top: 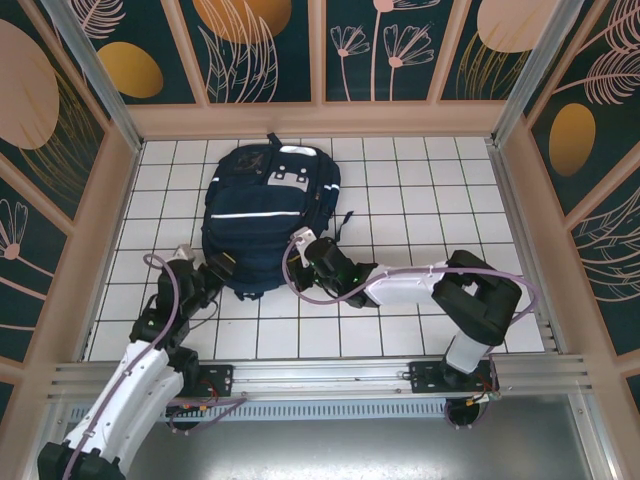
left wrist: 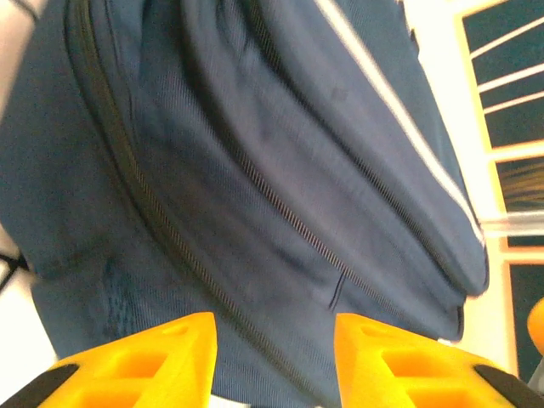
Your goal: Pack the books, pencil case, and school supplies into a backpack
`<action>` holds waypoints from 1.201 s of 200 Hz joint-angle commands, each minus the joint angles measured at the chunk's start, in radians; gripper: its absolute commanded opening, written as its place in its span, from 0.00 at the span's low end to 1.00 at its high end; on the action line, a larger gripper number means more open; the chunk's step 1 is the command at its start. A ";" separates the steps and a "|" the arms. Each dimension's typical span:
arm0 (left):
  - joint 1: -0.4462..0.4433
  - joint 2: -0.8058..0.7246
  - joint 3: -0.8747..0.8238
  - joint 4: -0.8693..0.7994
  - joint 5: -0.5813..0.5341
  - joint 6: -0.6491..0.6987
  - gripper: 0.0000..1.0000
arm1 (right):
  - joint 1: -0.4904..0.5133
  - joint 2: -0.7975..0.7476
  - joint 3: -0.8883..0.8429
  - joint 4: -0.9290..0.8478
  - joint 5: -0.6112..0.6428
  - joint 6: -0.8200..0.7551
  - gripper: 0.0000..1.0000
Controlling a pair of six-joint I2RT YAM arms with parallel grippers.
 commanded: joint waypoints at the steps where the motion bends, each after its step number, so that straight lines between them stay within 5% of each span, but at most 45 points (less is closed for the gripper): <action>1: -0.068 0.002 -0.054 0.014 0.030 -0.094 0.44 | 0.004 0.014 0.046 0.021 0.004 0.007 0.00; 31: -0.161 0.124 -0.093 0.193 0.019 -0.166 0.49 | 0.006 0.019 0.047 0.023 -0.004 0.019 0.00; 84: -0.343 0.299 -0.036 0.235 -0.099 -0.212 0.62 | 0.006 0.014 0.039 0.029 0.003 0.023 0.00; 130: -0.371 0.304 0.021 0.244 -0.164 -0.201 0.61 | 0.011 0.024 0.036 0.040 -0.017 0.031 0.00; 199: -0.374 0.480 0.062 0.428 -0.168 -0.193 0.77 | 0.018 0.016 0.014 0.060 -0.026 0.038 0.00; 209: -0.373 0.517 0.075 0.441 -0.172 -0.193 0.68 | 0.020 0.017 0.013 0.063 -0.027 0.038 0.00; 240: -0.374 0.546 0.096 0.387 -0.224 -0.195 0.00 | 0.019 0.009 0.005 0.048 0.007 0.032 0.00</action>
